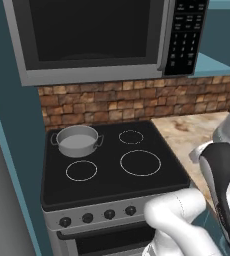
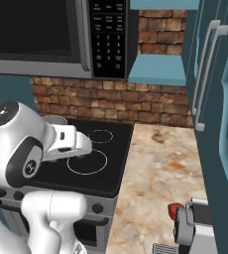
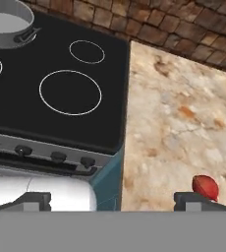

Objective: Turn on the burner for the pot on the stove. Wait thirty seconds for the pot to heat up. Then add the onion to the pot.

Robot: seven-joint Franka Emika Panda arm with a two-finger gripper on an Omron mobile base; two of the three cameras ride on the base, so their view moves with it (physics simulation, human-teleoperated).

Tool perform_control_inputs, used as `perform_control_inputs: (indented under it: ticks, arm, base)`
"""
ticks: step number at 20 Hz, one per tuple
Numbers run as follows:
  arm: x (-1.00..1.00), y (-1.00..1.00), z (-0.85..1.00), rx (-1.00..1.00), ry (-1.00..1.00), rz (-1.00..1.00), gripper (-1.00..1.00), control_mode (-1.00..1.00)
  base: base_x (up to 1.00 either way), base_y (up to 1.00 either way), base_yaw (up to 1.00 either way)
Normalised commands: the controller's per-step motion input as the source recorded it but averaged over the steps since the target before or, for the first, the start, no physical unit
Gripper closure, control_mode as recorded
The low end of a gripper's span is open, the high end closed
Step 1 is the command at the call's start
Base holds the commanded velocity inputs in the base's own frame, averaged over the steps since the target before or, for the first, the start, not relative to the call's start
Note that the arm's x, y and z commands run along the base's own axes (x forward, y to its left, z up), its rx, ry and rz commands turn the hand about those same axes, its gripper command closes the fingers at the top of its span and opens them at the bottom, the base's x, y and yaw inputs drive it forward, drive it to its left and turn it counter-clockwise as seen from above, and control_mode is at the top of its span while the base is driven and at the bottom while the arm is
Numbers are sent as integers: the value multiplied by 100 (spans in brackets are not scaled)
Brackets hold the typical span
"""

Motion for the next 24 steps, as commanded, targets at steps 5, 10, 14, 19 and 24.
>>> perform_control_inputs:
  ticks: [5, 10, 14, 19, 24]
  arm:
    - [-1, -40, 5, 3, -31, -31, -100, -100]
    - [0, -7, 0, 0, -20, -17, -100, -100]
    - [0, -1, 0, 0, -1, -2, -100, -100]
    - [0, 0, 0, 0, 0, 0, -100, -100]
    - [0, 0, 0, 0, 0, 0, -100, -100]
  base:
    - [0, 0, 0]
    - [0, 0, 0]
    - [0, 0, 0]
    - [0, 0, 0]
    - [0, 0, 0]
